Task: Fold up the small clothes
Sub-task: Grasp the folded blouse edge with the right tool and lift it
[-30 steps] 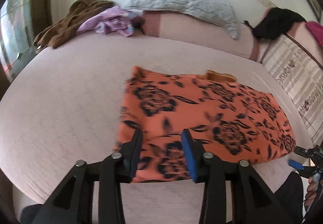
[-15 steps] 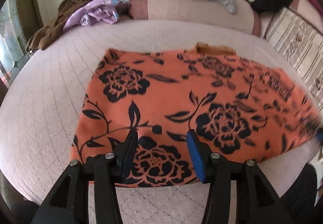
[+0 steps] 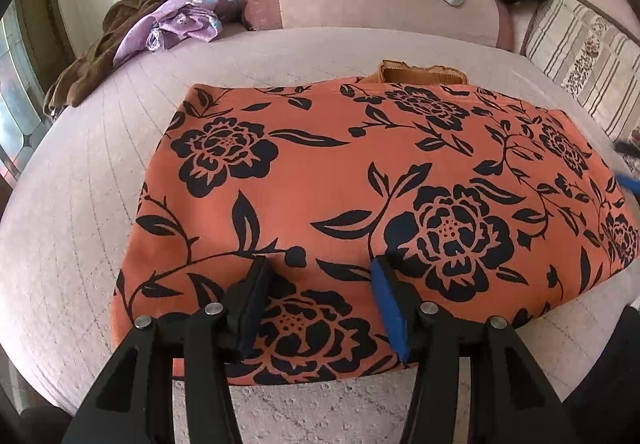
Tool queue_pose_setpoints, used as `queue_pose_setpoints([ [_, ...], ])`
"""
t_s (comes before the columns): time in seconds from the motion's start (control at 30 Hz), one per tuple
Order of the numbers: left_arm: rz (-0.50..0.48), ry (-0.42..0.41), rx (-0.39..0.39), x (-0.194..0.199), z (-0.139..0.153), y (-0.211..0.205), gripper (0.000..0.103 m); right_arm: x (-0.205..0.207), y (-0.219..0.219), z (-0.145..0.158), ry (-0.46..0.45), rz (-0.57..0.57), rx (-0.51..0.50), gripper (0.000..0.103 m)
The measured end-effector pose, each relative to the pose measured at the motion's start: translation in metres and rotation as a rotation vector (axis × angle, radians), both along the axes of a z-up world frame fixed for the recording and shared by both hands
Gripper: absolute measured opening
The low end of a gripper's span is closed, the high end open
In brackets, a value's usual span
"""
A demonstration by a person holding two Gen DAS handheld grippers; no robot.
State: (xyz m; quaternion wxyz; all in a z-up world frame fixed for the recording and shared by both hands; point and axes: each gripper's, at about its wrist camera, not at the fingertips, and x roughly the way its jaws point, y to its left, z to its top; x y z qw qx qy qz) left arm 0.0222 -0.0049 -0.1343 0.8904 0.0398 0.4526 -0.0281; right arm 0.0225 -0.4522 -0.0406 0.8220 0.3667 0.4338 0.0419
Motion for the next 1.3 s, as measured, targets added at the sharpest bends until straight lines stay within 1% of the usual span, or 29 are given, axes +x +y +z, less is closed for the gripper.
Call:
queue_pose_setpoints([
  [0.07, 0.005, 0.002, 0.009, 0.001, 0.0, -0.001, 0.053, 0.046, 0.009, -0.009, 0.049, 0.083, -0.037, 0.062],
  [0.13, 0.013, 0.004, 0.011, 0.001, 0.0, -0.002, 0.053, 0.079, 0.016, -0.027, 0.11, 0.132, -0.019, 0.062],
  [0.17, 0.015, 0.005, 0.011, 0.002, -0.001, -0.003, 0.053, 0.092, 0.02, -0.035, 0.141, 0.16, -0.032, 0.055],
  [0.2, 0.014, 0.004, 0.01, 0.002, -0.001, -0.003, 0.053, 0.1, 0.024, -0.035, 0.137, 0.184, -0.063, 0.029],
  [0.23, 0.013, 0.003, 0.008, 0.002, -0.001, -0.002, 0.053, 0.107, 0.031, -0.03, 0.133, 0.204, -0.104, 0.018],
  [0.27, 0.01, 0.002, 0.003, 0.001, -0.001, -0.002, 0.053, 0.11, 0.037, -0.023, 0.125, 0.223, -0.122, 0.014],
  [0.33, 0.008, -0.002, -0.007, 0.001, -0.001, 0.0, 0.054, 0.104, 0.053, 0.002, 0.081, 0.214, -0.263, 0.014],
  [0.37, 0.009, -0.003, -0.007, 0.0, -0.002, 0.0, 0.054, 0.1, 0.059, 0.006, 0.071, 0.192, -0.311, 0.014],
  [0.4, 0.009, -0.003, 0.001, 0.001, -0.002, -0.001, 0.054, 0.099, 0.061, 0.0, 0.092, 0.17, -0.328, 0.015],
  [0.43, 0.008, 0.001, 0.005, 0.001, -0.001, -0.001, 0.054, 0.1, 0.06, -0.008, 0.123, 0.156, -0.334, 0.02],
  [0.47, 0.004, 0.008, 0.006, 0.001, 0.0, 0.0, 0.054, 0.101, 0.058, -0.019, 0.154, 0.142, -0.328, 0.036],
  [0.53, -0.003, 0.028, -0.008, 0.001, 0.009, 0.005, 0.054, 0.092, 0.046, -0.02, 0.148, 0.083, -0.25, 0.046],
  [0.57, 0.009, 0.018, -0.016, -0.001, 0.015, 0.009, 0.054, 0.087, 0.045, -0.014, 0.136, 0.068, -0.247, 0.058],
  [0.63, 0.056, -0.057, -0.046, -0.012, 0.033, 0.024, 0.054, 0.068, 0.046, 0.013, 0.073, 0.035, -0.306, 0.059],
  [0.7, 0.095, -0.097, -0.088, -0.021, 0.044, 0.041, 0.054, 0.046, 0.052, 0.039, 0.002, 0.051, -0.311, 0.06],
  [0.73, 0.128, -0.09, -0.11, -0.024, 0.042, 0.052, 0.054, 0.031, 0.06, 0.054, -0.035, 0.075, -0.292, 0.061],
  [0.77, 0.162, -0.053, -0.116, -0.023, 0.033, 0.062, 0.054, 0.022, 0.065, 0.06, -0.054, 0.099, -0.277, 0.063],
  [0.83, 0.192, 0.069, -0.138, -0.016, 0.006, 0.078, 0.051, -0.002, 0.084, 0.072, -0.098, 0.161, -0.231, 0.071],
  [0.87, 0.181, 0.048, -0.147, -0.018, 0.006, 0.081, 0.048, -0.012, 0.092, 0.071, -0.111, 0.187, -0.205, 0.078],
  [0.93, 0.184, 0.045, -0.13, -0.022, 0.018, 0.082, 0.046, -0.025, 0.106, 0.051, -0.085, 0.247, -0.143, 0.079],
  [0.97, 0.191, 0.032, -0.141, -0.024, 0.024, 0.083, 0.047, -0.027, 0.109, 0.034, -0.048, 0.252, -0.135, 0.079],
  [1.0, 0.204, 0.002, -0.15, -0.028, 0.033, 0.087, 0.046, -0.028, 0.111, 0.014, 0.02, 0.23, -0.132, 0.079],
  [1.03, 0.215, -0.021, -0.149, -0.031, 0.04, 0.09, 0.046, -0.03, 0.107, 0.002, 0.07, 0.206, -0.108, 0.079],
  [1.07, 0.222, -0.033, -0.149, -0.032, 0.043, 0.092, 0.046, -0.034, 0.104, -0.007, 0.089, 0.187, -0.06, 0.079],
  [1.1, 0.235, -0.035, -0.14, -0.033, 0.043, 0.096, 0.047, -0.041, 0.103, -0.006, 0.067, 0.164, -0.032, 0.079],
  [1.17, 0.252, 0.027, -0.097, -0.029, 0.027, 0.098, 0.047, -0.051, 0.106, 0.004, 0.016, 0.153, -0.027, 0.079],
  [1.2, 0.266, 0.127, -0.087, -0.022, 0.005, 0.103, 0.049, -0.056, 0.109, 0.009, -0.005, 0.151, -0.017, 0.079],
  [1.23, 0.28, 0.117, -0.116, -0.022, 0.002, 0.106, 0.05, -0.059, 0.109, 0.01, -0.015, 0.158, -0.011, 0.079],
  [1.3, 0.306, 0.099, -0.134, -0.027, 0.013, 0.109, 0.048, -0.056, 0.118, 0.015, -0.031, 0.193, -0.022, 0.079],
])
